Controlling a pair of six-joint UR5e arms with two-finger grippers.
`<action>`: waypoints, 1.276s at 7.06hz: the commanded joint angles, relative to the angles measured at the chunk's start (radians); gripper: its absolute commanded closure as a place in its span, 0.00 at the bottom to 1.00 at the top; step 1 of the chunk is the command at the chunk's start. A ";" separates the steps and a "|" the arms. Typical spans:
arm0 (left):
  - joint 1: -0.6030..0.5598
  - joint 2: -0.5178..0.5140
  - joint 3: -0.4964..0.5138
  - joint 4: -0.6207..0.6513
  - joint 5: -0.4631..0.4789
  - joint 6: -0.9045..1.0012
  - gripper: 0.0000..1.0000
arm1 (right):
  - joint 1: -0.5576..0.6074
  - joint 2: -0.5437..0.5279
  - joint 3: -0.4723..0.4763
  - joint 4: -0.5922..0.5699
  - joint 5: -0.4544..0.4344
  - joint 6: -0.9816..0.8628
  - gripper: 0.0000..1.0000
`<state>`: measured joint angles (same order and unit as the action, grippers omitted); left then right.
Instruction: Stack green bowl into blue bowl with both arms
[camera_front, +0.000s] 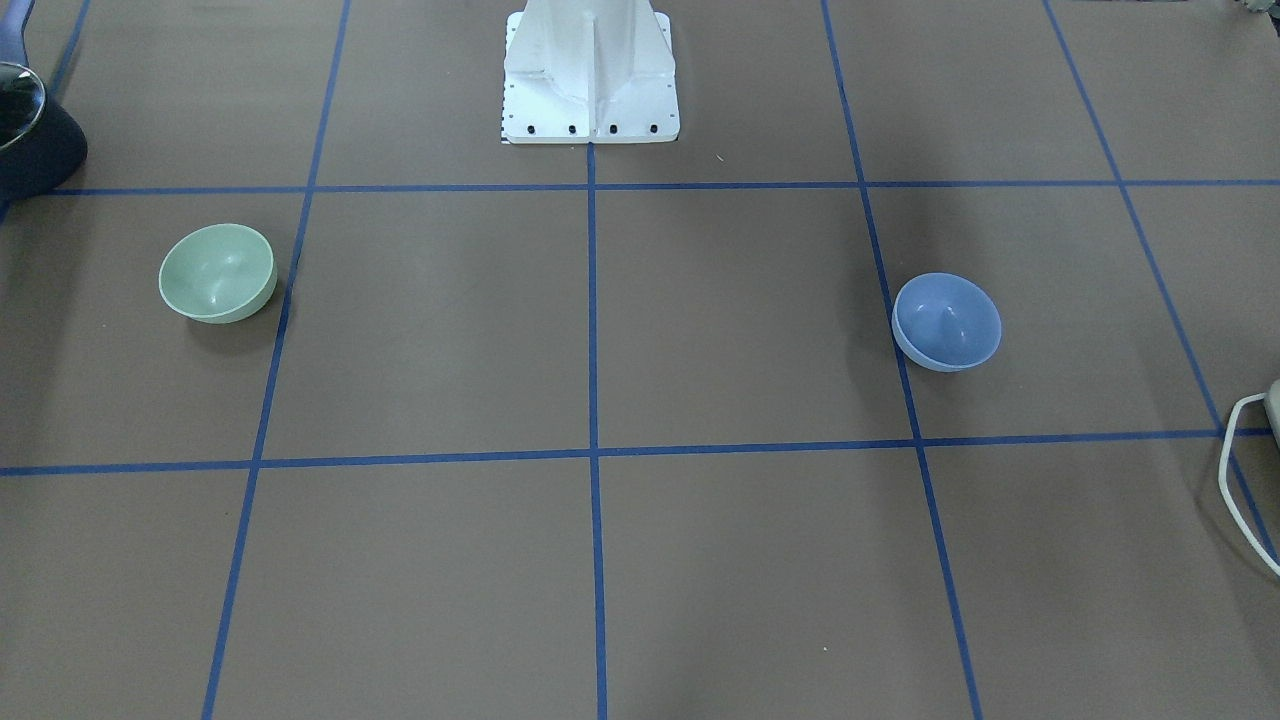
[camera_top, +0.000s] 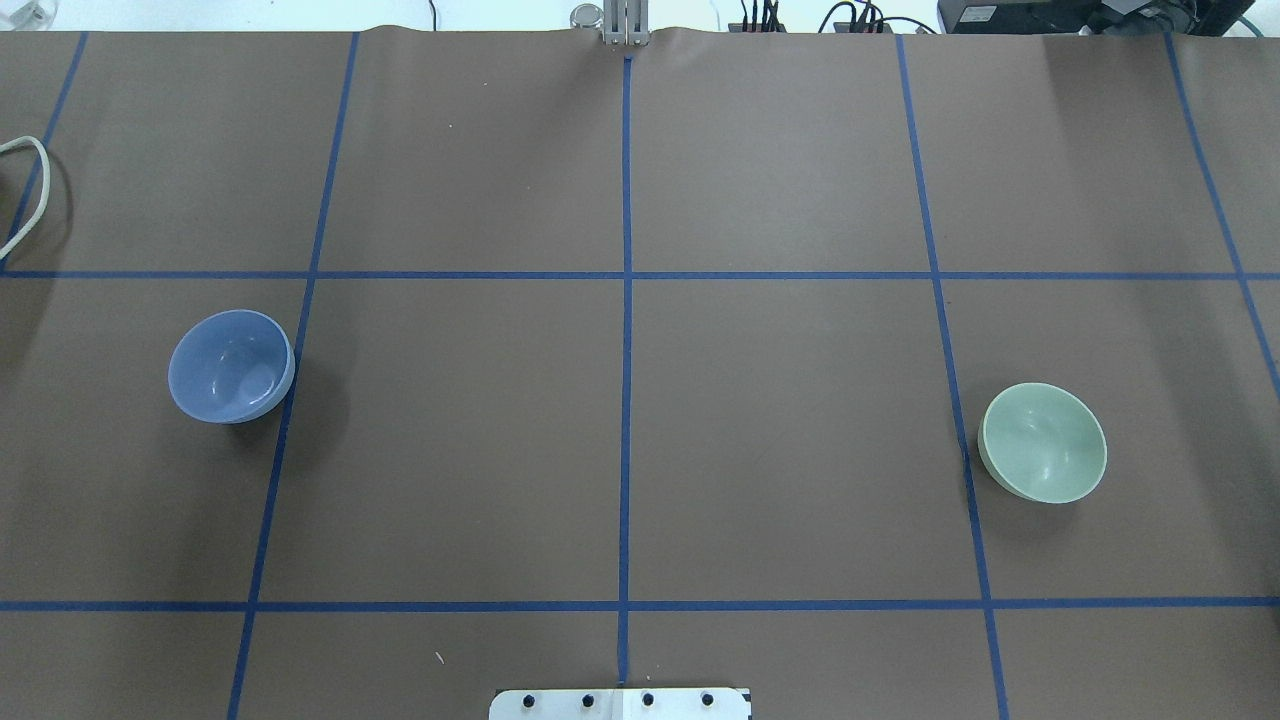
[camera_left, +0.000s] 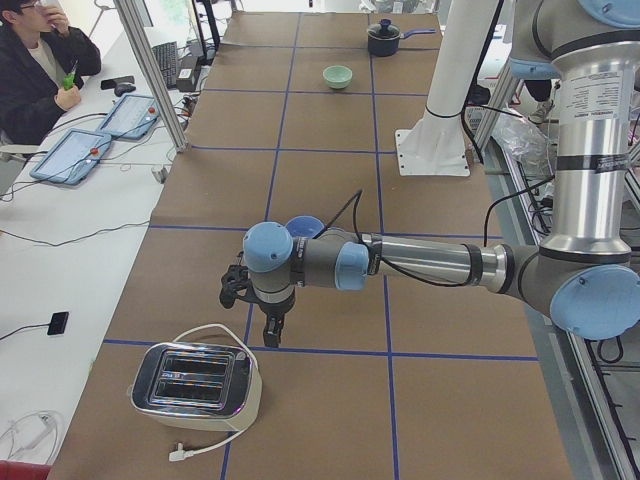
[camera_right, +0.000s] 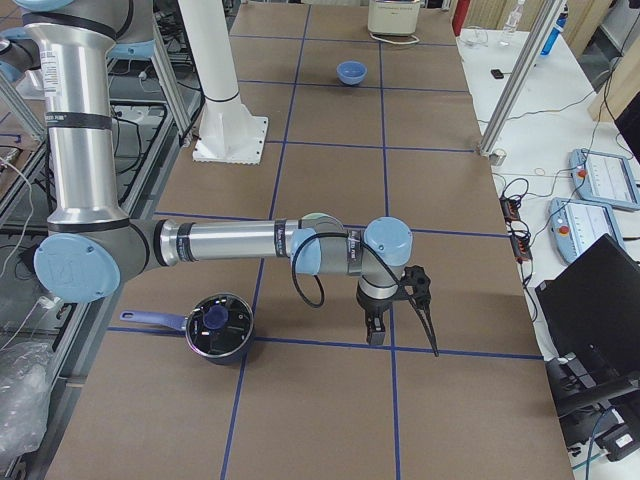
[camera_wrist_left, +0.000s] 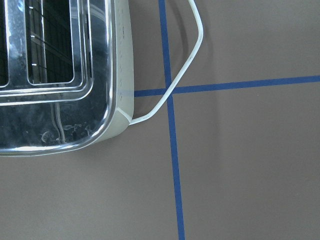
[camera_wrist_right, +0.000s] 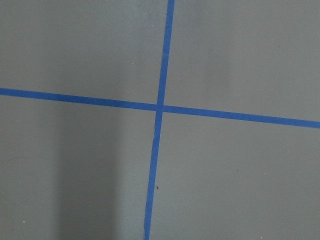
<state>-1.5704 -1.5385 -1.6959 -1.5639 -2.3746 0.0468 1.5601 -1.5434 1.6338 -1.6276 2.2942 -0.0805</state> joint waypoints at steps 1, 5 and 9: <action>0.001 -0.038 0.005 -0.019 -0.001 -0.004 0.01 | 0.000 0.006 0.006 0.003 0.002 0.005 0.00; 0.004 -0.032 -0.004 -0.119 0.000 -0.001 0.01 | -0.002 0.026 0.011 0.005 0.002 0.004 0.00; 0.159 -0.041 -0.005 -0.244 0.006 -0.141 0.01 | -0.053 0.029 0.041 0.005 0.002 0.008 0.00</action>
<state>-1.4752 -1.5771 -1.6995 -1.7426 -2.3726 -0.0155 1.5314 -1.5163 1.6636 -1.6229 2.2964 -0.0750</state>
